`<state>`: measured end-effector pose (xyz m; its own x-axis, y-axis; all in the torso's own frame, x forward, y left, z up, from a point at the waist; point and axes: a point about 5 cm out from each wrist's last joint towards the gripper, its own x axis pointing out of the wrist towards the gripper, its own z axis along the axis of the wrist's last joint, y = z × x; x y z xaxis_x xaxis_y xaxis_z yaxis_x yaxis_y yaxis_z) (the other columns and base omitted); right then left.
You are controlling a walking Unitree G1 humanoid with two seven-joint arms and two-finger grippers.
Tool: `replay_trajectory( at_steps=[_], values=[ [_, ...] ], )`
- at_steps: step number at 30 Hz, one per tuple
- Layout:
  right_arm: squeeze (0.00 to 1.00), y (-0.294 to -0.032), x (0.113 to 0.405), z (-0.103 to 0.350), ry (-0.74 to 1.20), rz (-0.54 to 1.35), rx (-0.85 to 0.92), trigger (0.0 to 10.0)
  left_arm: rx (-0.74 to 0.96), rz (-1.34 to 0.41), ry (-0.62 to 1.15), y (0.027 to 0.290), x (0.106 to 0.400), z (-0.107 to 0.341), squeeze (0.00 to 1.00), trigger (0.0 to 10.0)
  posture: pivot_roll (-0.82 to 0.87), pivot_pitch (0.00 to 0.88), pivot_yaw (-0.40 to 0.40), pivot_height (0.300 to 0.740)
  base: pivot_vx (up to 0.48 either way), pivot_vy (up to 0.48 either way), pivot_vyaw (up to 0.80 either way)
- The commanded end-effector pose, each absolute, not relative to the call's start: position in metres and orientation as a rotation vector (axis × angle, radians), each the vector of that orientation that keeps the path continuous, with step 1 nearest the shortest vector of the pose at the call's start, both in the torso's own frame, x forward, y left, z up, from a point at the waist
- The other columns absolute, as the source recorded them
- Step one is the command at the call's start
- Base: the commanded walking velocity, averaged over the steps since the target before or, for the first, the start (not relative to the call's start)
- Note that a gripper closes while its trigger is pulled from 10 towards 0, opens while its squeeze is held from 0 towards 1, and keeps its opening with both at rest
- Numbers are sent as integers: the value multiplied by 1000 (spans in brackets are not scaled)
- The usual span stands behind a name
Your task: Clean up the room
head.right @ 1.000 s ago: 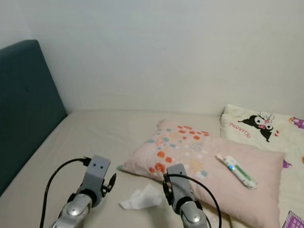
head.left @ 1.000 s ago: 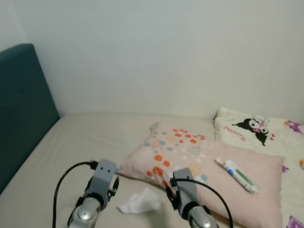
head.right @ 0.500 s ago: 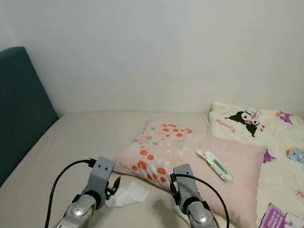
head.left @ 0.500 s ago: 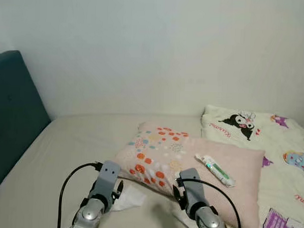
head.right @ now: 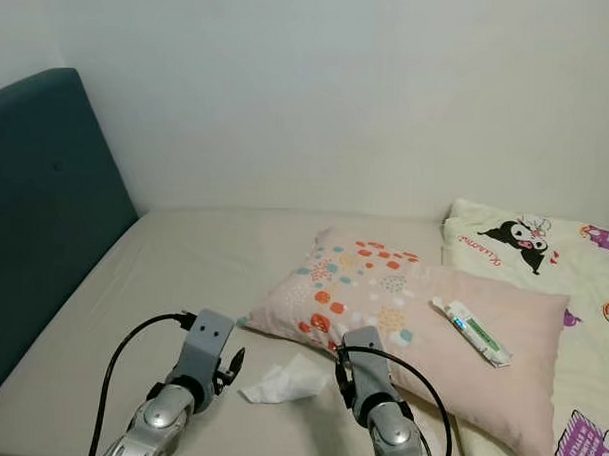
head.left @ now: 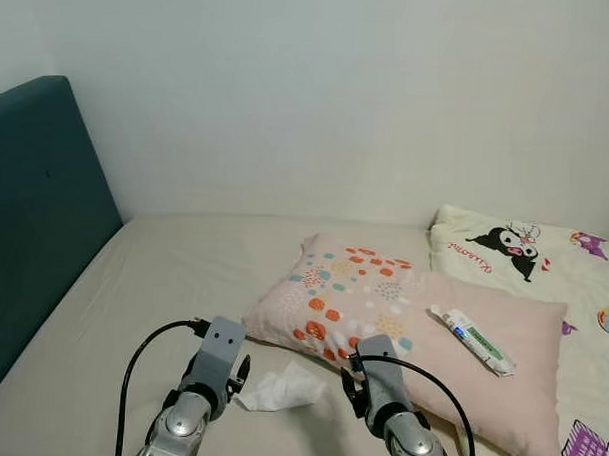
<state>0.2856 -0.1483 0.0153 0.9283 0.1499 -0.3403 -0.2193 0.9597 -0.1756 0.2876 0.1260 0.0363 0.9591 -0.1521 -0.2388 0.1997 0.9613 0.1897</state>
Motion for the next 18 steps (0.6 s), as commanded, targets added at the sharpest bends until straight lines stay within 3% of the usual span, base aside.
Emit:
replay_trajectory(
  at_steps=[1,6,13,18],
  values=[
    [0,-156,288,20,305,139,-221,10000,213,-183,228,126,285,34,0,10000,-33,22,19,740,0,0,0],
    [0,-172,292,24,297,35,-208,10000,198,-181,229,127,284,34,0,10000,-32,21,18,740,0,0,0],
    [0,-169,293,25,295,62,-205,10000,211,-193,221,126,285,34,0,10000,-33,21,14,740,0,0,0],
    [0,-164,291,23,297,83,-202,10000,207,-194,222,125,284,35,0,10000,-36,23,12,740,0,-444,0]
  ],
)
